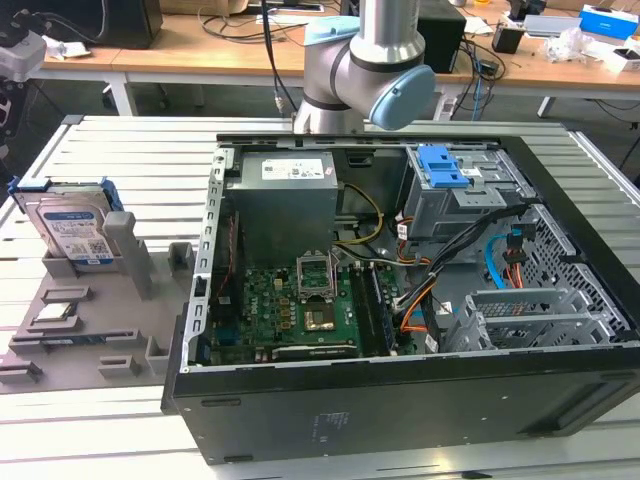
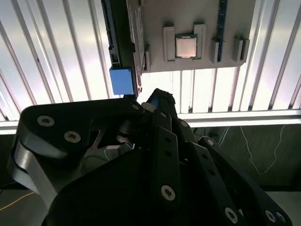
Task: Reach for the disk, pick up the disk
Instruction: 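Pick up the disk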
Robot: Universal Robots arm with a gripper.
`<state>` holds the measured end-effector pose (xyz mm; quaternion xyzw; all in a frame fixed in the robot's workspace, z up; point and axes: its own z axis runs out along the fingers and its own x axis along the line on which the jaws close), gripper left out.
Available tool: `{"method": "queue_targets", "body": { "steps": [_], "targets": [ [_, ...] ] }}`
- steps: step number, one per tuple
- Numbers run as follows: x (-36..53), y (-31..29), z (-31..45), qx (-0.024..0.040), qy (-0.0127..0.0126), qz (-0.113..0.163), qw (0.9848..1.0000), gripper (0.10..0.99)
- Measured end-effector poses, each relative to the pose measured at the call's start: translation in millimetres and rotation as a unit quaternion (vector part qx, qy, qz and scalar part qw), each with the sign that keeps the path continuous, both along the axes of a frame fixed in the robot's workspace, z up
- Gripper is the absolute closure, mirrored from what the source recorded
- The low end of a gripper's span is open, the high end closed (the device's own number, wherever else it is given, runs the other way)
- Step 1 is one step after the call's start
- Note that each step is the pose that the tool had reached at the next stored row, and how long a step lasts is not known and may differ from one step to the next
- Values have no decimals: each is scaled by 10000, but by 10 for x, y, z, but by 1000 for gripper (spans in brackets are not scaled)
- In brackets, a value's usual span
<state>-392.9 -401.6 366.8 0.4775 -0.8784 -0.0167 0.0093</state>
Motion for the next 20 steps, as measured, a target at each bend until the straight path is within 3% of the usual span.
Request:
{"method": "queue_targets", "body": {
  "steps": [9,20],
  "targets": [
    [0,0,0,0,0,439,9990,980],
    [0,0,0,0,0,881,9961,980]
  ]
}}
